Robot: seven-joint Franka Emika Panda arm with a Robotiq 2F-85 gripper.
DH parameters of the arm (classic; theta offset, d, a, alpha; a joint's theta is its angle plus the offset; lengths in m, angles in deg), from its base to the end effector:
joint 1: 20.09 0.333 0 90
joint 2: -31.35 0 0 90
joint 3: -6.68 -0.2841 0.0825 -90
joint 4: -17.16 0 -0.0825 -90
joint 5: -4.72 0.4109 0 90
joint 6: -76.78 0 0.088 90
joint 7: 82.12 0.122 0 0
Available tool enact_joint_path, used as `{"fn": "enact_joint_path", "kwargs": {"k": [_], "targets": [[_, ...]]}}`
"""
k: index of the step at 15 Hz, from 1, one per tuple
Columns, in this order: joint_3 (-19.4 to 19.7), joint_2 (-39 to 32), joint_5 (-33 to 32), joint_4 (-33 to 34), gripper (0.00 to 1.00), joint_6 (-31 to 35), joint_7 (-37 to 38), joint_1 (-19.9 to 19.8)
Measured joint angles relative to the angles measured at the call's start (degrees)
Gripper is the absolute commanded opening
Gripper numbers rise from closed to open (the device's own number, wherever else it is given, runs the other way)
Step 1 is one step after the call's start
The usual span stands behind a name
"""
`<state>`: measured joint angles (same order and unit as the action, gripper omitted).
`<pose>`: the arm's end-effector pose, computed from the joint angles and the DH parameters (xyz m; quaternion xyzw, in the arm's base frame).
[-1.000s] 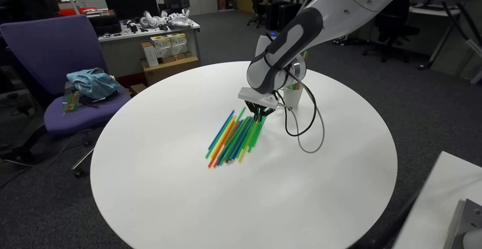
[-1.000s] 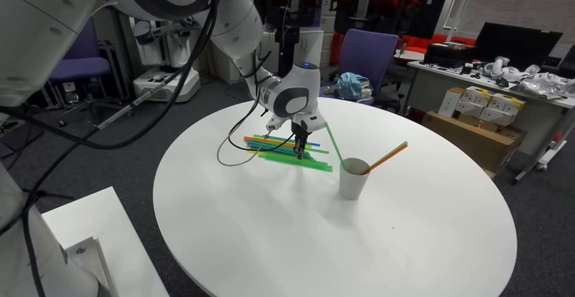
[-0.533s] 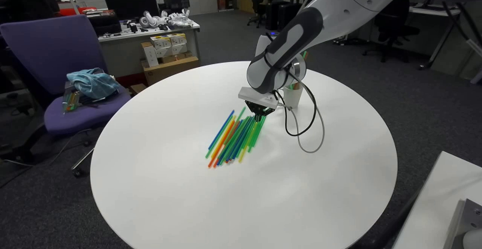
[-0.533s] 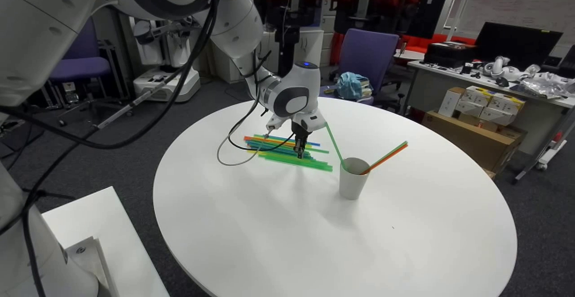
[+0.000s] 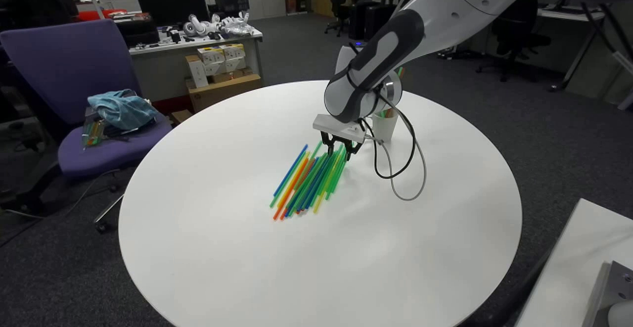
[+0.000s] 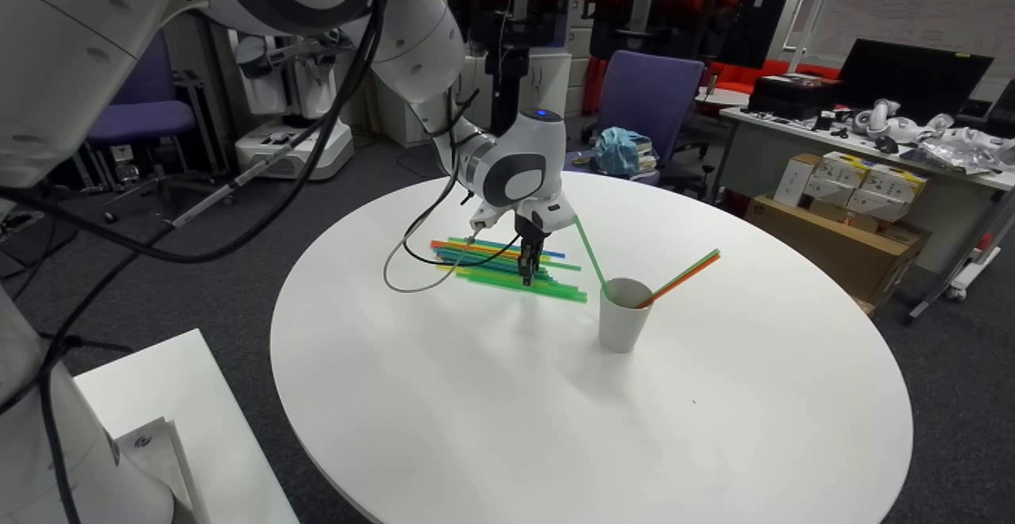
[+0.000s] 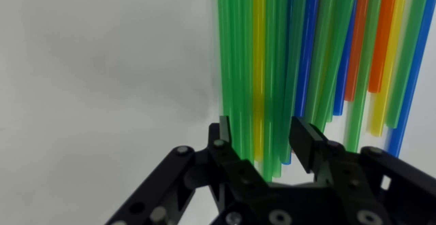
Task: Put one straw in the cup
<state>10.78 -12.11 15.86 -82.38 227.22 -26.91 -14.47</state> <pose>0.6716 0.0161 0.0955 -0.8562 0.5115 -0.0448 0.0578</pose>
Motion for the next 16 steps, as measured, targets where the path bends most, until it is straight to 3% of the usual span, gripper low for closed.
{"fn": "enact_joint_path", "kwargs": {"k": [2,5,6,8,16], "targets": [[0.0,-0.1,0.0,0.0,0.99,0.0,0.0,0.0],[0.1,-0.6,0.0,0.3,0.99,0.0,0.0,0.0],[0.1,-0.9,0.0,0.4,0.74,0.0,0.0,-0.1],[0.1,-1.2,0.0,0.5,0.66,0.0,0.0,-0.2],[0.1,-1.3,0.0,0.7,0.05,0.0,0.0,-0.5]]}}
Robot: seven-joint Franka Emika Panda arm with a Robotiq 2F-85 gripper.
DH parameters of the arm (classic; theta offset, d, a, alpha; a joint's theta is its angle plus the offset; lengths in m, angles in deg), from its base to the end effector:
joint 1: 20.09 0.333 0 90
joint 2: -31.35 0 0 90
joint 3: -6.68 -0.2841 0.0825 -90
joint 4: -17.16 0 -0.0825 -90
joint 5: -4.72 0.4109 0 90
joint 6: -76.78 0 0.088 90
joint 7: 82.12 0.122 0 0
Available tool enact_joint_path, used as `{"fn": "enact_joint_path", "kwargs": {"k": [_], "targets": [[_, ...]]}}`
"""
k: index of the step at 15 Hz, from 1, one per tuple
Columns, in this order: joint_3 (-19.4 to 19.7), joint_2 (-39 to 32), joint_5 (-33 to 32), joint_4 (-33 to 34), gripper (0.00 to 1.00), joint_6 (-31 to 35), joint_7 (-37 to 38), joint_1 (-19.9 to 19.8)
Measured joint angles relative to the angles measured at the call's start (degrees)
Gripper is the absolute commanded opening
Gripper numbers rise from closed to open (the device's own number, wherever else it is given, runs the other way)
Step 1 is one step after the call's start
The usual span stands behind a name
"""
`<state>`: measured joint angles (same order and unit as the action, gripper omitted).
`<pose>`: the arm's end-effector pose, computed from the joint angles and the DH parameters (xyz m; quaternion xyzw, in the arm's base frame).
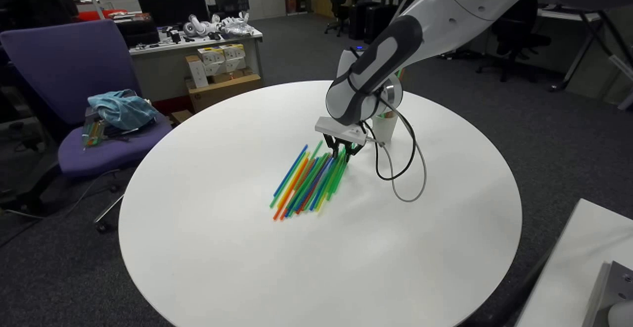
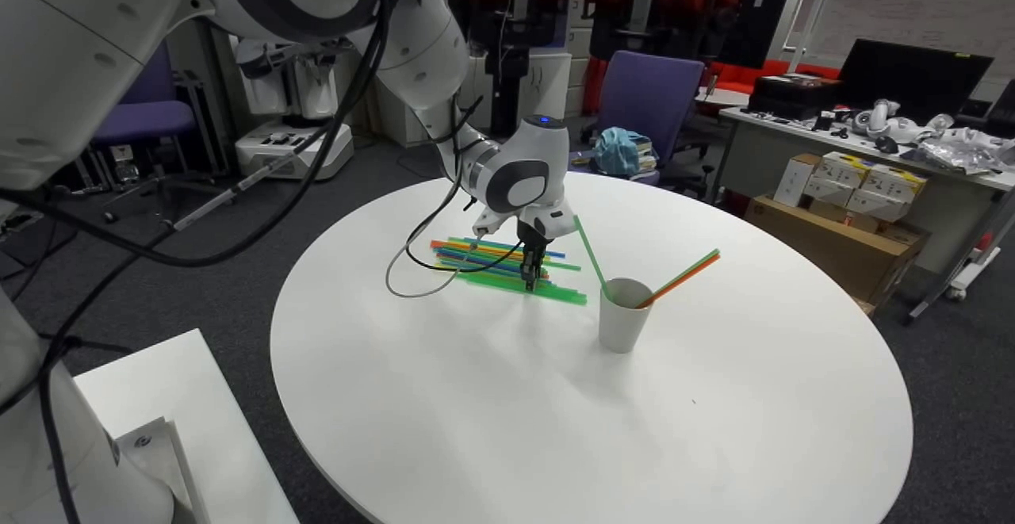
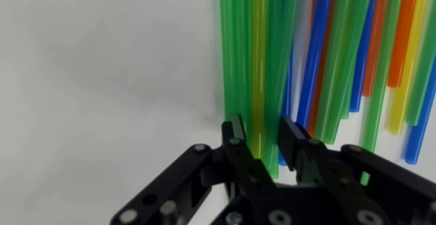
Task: Put one straw in the cup
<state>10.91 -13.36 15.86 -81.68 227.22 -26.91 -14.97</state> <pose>0.6712 0.0087 0.0860 -0.8540 0.5159 -0.0419 0.0538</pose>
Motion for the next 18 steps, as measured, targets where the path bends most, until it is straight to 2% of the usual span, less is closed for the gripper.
{"fn": "enact_joint_path", "kwargs": {"k": [2,9,10,11,12,18], "targets": [[0.0,0.0,0.0,0.1,0.00,0.0,0.0,0.0],[0.0,0.0,0.0,0.2,0.00,0.0,0.0,0.0],[0.0,0.0,0.0,0.2,0.26,0.0,0.0,0.0],[0.0,0.0,0.0,0.2,0.27,0.0,0.0,0.0],[0.0,0.0,0.0,0.2,0.33,0.0,0.0,0.0],[0.0,0.0,0.0,0.2,0.77,0.0,0.0,0.0]]}}
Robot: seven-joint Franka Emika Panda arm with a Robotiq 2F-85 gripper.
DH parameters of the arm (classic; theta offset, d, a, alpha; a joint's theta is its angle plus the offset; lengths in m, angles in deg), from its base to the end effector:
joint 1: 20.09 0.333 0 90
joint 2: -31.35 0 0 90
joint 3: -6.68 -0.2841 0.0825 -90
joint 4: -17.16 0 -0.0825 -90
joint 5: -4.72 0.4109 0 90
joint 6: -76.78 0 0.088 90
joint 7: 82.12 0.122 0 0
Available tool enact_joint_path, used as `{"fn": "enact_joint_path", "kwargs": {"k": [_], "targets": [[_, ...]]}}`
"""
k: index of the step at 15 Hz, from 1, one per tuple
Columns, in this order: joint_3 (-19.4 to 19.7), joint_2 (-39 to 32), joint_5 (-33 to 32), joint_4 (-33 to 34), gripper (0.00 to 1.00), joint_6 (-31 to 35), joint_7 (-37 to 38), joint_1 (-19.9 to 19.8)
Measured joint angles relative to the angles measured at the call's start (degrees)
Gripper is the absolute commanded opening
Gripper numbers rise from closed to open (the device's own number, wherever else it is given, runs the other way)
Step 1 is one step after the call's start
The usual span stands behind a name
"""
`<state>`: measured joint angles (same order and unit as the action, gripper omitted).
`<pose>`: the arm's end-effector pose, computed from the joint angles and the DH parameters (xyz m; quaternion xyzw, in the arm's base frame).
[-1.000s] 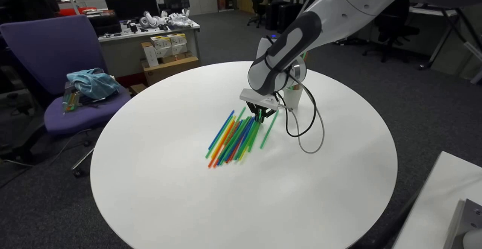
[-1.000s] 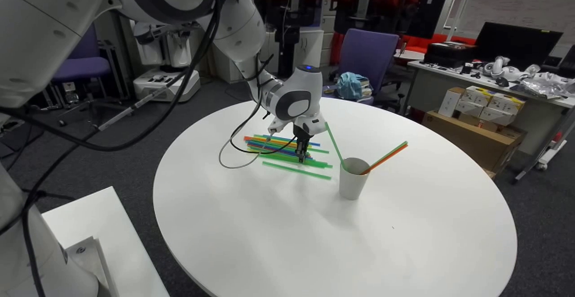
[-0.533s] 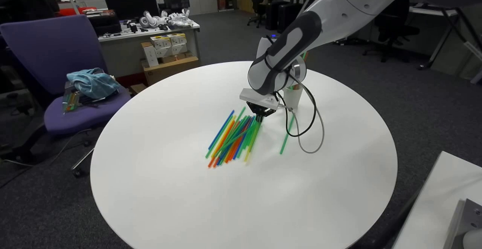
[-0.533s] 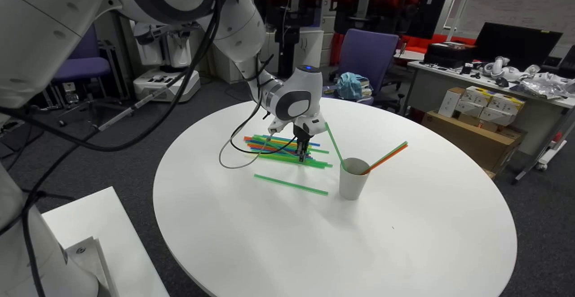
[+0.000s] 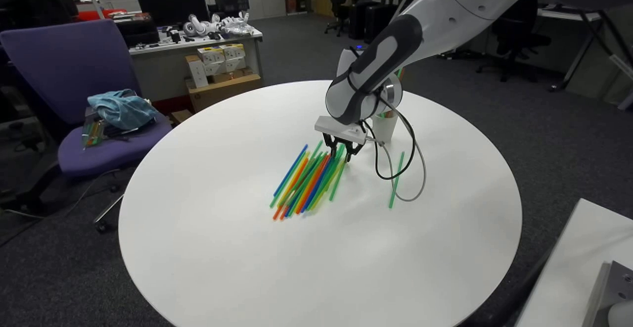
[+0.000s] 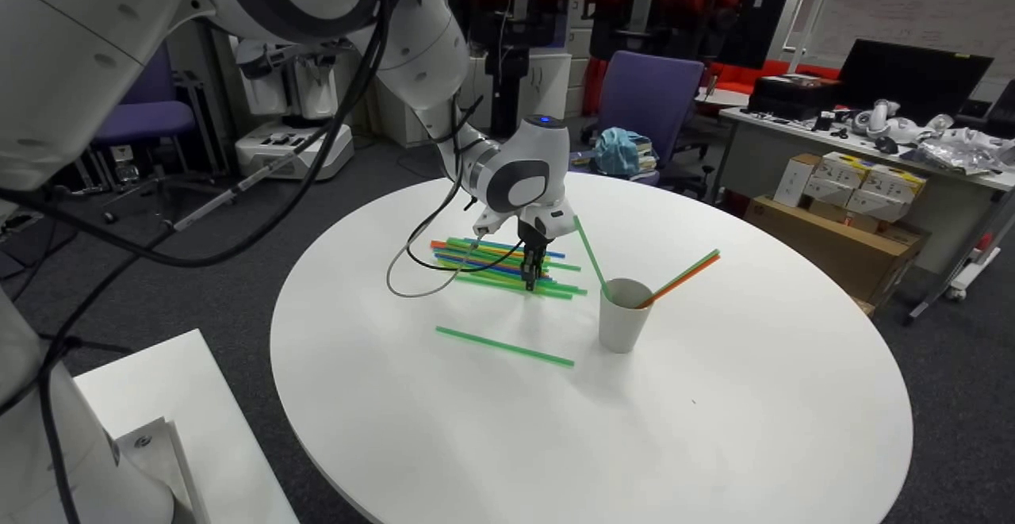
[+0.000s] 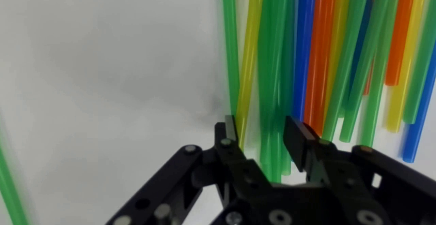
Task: Put one straw in the cup
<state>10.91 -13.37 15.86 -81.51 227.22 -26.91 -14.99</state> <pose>0.6723 0.0086 0.0871 -0.8538 0.5159 -0.0431 0.0546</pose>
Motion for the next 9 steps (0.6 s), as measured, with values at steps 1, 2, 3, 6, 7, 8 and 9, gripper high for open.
{"fn": "enact_joint_path", "kwargs": {"k": [1,2,3,6,7,8,9], "targets": [[0.0,0.0,0.0,0.0,0.85,0.0,0.0,0.0],[0.0,0.0,0.0,0.0,0.92,0.0,0.0,0.0],[0.0,0.0,0.0,0.0,0.98,0.0,0.0,0.0],[0.0,0.3,0.0,0.0,1.00,0.0,0.0,0.0],[0.0,0.6,0.0,0.0,1.00,0.0,0.0,0.0],[0.2,1.1,-0.1,-0.3,1.00,0.0,0.0,0.1],[0.5,2.0,-0.2,-1.0,1.00,-0.1,0.0,0.3]]}}
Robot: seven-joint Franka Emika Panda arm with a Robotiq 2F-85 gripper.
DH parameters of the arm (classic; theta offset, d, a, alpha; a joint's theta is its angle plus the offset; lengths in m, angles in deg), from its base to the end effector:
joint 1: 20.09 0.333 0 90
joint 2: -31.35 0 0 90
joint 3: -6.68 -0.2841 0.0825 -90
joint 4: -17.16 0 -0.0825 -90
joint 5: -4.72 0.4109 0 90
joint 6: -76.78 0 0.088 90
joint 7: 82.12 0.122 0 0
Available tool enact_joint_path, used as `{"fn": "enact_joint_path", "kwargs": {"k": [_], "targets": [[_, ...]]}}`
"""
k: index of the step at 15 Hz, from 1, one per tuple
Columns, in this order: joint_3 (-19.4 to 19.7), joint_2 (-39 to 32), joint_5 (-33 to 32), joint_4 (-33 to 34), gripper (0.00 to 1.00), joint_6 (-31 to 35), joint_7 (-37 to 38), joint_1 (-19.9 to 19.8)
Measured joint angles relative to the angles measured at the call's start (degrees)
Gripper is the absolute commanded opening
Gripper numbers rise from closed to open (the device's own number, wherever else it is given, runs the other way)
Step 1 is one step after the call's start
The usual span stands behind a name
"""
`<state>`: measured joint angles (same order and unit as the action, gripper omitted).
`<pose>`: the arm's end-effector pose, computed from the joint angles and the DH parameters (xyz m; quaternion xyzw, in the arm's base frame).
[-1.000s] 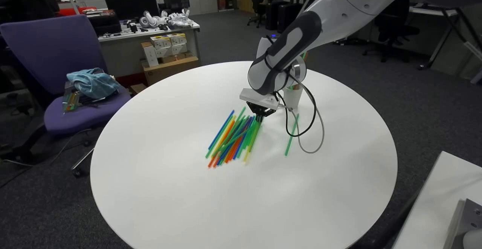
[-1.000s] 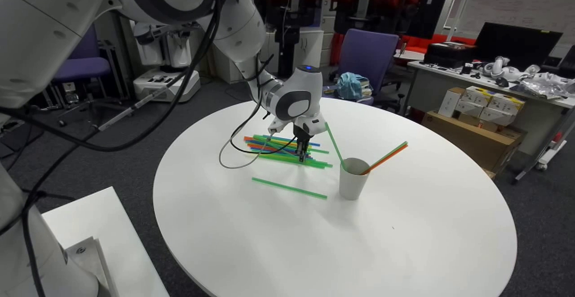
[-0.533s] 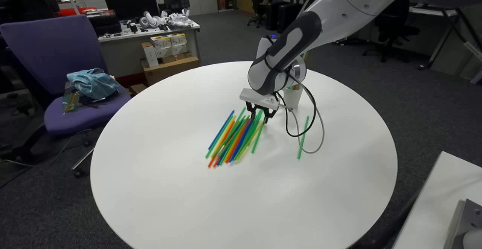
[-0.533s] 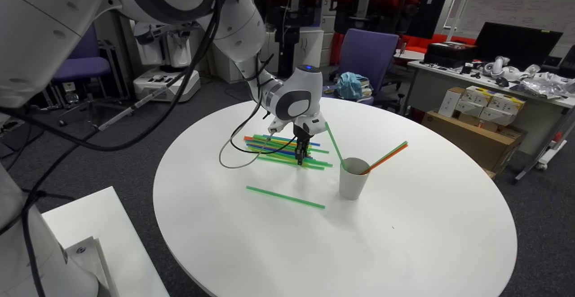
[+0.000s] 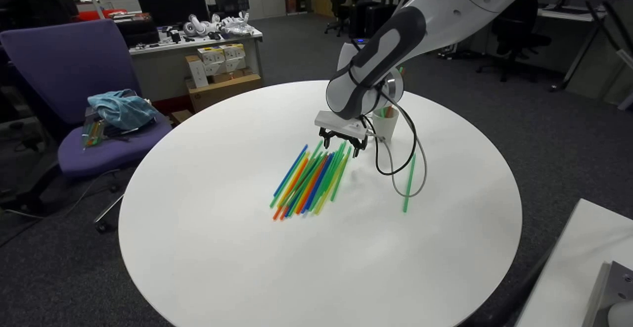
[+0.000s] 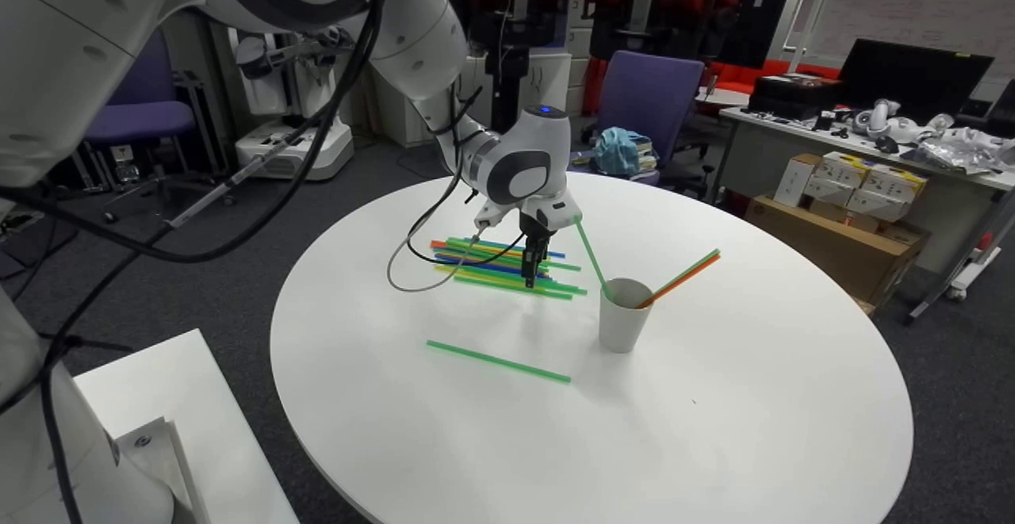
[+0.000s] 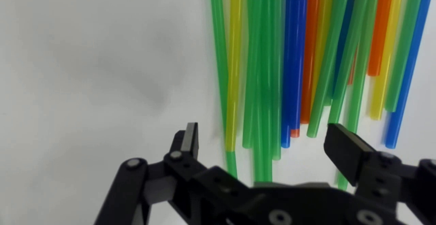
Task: Put one straw in the cup
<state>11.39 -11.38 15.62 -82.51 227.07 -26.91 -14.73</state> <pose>0.6737 0.0065 0.1032 -0.8539 0.5149 -0.0509 0.0561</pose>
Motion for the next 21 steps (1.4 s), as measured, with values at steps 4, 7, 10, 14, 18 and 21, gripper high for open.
{"fn": "enact_joint_path", "kwargs": {"k": [4,7,10,14,18,21], "targets": [[1.1,5.9,-0.2,-7.6,1.00,-0.8,-2.2,-0.2],[2.3,12.1,-0.2,-15.5,1.00,-3.5,-5.1,-0.7],[3.5,18.5,-0.8,-23.5,1.00,-5.3,-7.5,-1.2],[5.4,25.2,-4.9,-31.8,1.00,-5.6,-7.3,-1.2],[7.1,27.1,-10.9,-35.8,1.00,-1.0,-1.4,-1.0],[7.2,26.0,-10.8,-36.1,1.00,1.5,2.2,-1.0]]}}
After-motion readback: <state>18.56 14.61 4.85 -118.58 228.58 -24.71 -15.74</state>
